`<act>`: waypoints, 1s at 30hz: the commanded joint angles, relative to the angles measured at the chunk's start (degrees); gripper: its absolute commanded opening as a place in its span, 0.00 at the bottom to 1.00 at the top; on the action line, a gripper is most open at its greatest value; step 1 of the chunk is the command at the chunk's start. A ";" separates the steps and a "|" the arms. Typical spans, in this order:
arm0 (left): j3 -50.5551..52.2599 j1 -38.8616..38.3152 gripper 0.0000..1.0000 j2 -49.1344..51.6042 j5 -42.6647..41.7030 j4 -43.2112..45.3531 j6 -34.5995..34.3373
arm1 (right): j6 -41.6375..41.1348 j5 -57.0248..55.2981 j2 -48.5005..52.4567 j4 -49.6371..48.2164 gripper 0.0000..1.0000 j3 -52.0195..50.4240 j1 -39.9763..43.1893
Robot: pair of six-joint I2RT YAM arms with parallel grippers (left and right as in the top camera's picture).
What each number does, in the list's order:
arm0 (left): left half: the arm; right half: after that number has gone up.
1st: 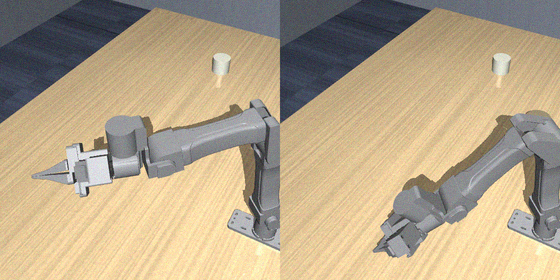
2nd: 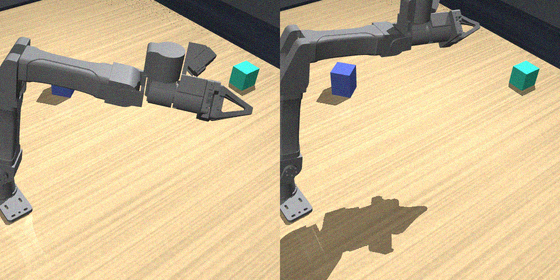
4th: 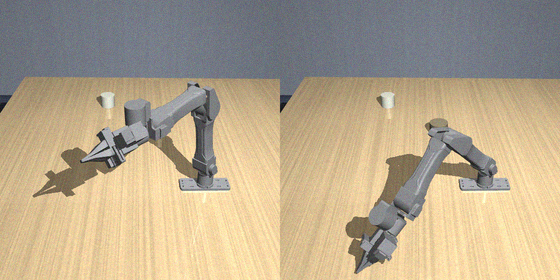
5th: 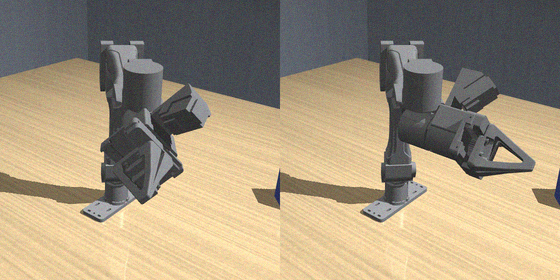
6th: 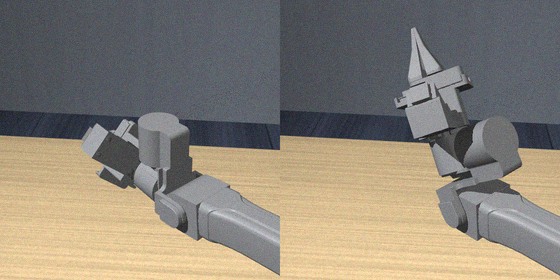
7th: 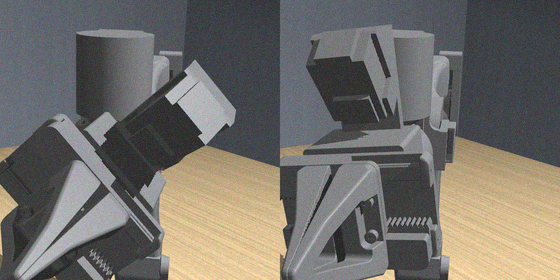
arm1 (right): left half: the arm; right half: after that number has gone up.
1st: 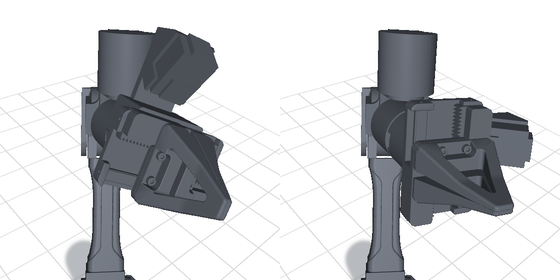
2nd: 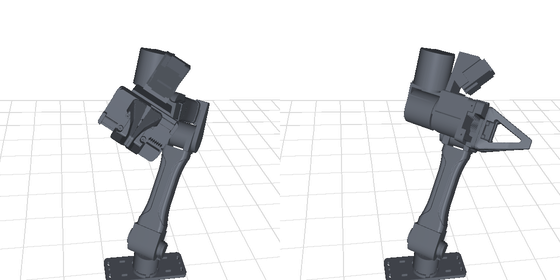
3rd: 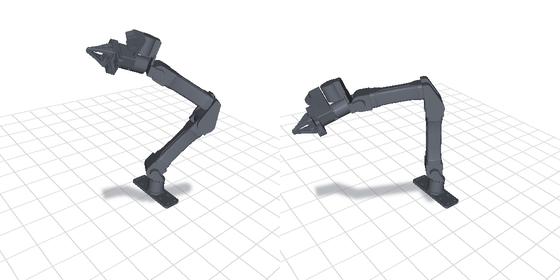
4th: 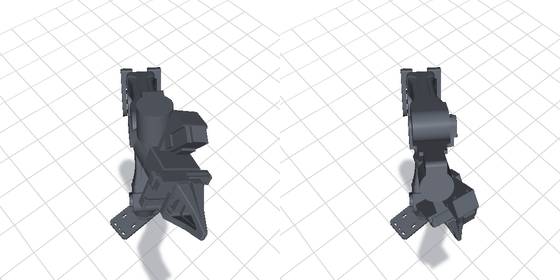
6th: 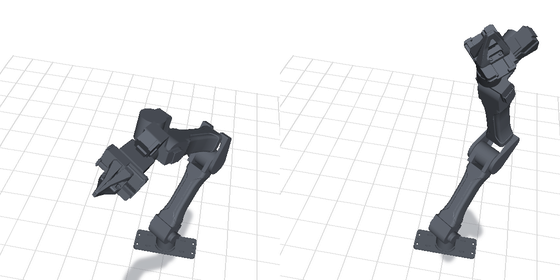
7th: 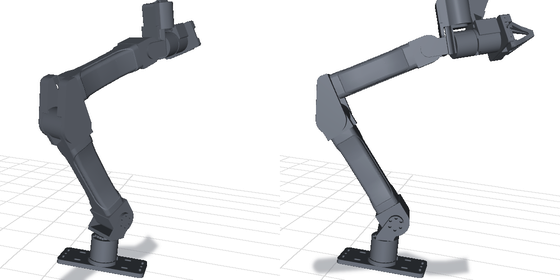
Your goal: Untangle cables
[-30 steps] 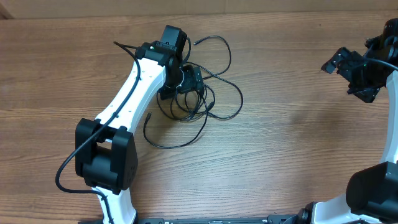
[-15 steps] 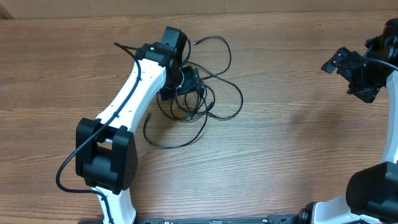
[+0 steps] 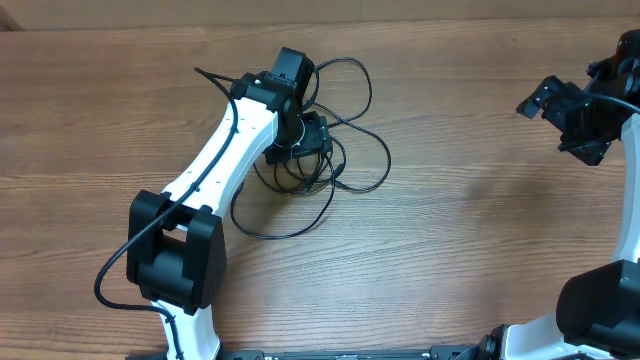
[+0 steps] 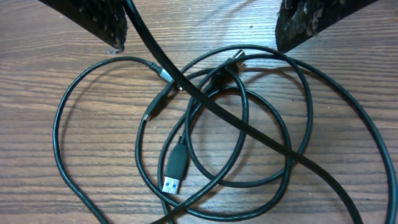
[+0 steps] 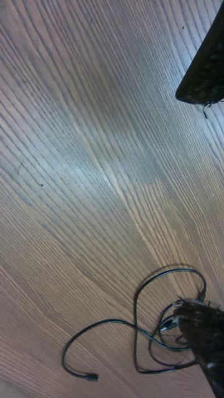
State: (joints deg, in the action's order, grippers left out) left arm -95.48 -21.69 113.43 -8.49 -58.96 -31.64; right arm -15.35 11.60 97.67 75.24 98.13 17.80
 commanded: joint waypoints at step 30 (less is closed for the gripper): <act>0.52 -0.15 0.83 -0.26 1.03 -0.37 -0.72 | 0.42 0.04 0.13 -0.13 1.00 0.13 -0.04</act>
State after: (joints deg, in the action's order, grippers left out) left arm -95.48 -21.69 113.43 -7.88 -59.11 -31.64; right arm -15.33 11.60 97.67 75.24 98.13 17.80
